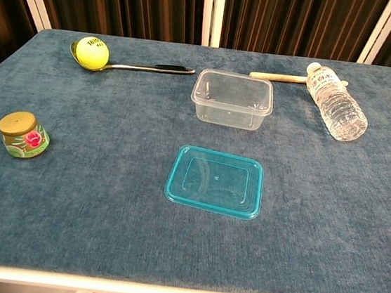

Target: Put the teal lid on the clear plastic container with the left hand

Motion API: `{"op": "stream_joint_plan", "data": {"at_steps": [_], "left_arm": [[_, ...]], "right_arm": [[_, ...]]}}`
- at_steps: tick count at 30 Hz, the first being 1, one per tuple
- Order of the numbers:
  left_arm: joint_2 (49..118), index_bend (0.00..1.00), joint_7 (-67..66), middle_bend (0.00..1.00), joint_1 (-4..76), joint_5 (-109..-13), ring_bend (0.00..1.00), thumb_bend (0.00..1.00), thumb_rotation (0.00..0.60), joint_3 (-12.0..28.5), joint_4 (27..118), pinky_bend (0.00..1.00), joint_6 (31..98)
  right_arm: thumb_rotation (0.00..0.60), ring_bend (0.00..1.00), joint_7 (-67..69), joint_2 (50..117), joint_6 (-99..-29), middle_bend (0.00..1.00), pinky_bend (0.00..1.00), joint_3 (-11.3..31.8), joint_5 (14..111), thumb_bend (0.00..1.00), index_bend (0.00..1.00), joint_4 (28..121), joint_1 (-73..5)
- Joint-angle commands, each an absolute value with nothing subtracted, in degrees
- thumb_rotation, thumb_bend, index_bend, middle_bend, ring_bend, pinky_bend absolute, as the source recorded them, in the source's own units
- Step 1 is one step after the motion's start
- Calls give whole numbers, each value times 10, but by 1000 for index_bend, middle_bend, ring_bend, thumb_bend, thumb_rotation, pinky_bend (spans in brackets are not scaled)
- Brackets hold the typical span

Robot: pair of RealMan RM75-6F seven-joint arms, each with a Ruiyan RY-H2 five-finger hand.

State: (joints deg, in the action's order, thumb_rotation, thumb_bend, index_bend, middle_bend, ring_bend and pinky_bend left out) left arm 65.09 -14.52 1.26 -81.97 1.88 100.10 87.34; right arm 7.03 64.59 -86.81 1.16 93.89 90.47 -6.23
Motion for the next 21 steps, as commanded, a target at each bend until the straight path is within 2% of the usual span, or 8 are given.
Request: {"op": "stream_joint_plan", "data": {"at_steps": [1, 11, 14, 17, 21], "left_arm": [[656, 97, -152, 36, 10, -813, 0, 0, 600, 22, 999, 0, 877], [663, 98, -153, 36, 1, -819, 0, 0, 600, 18, 996, 0, 893], [664, 104, -148, 36, 0, -821, 0, 0, 600, 17, 995, 0, 893], [665, 106, -145, 36, 2, -824, 0, 0, 600, 17, 994, 0, 890], [666, 106, -146, 36, 5, -830, 0, 0, 600, 16, 995, 0, 885]], "right_arm": [[600, 0, 65, 644, -859, 62, 30, 13, 937, 129, 0, 908, -68], [600, 0, 80, 636, -835, 62, 30, 10, 935, 128, 0, 917, -80], [600, 0, 92, 629, -810, 63, 30, 11, 933, 127, 0, 922, -95], [600, 0, 91, 617, -757, 67, 31, 21, 931, 118, 0, 942, -133], [600, 0, 84, 592, -623, 95, 34, 51, 888, 116, 0, 995, -219]]}}
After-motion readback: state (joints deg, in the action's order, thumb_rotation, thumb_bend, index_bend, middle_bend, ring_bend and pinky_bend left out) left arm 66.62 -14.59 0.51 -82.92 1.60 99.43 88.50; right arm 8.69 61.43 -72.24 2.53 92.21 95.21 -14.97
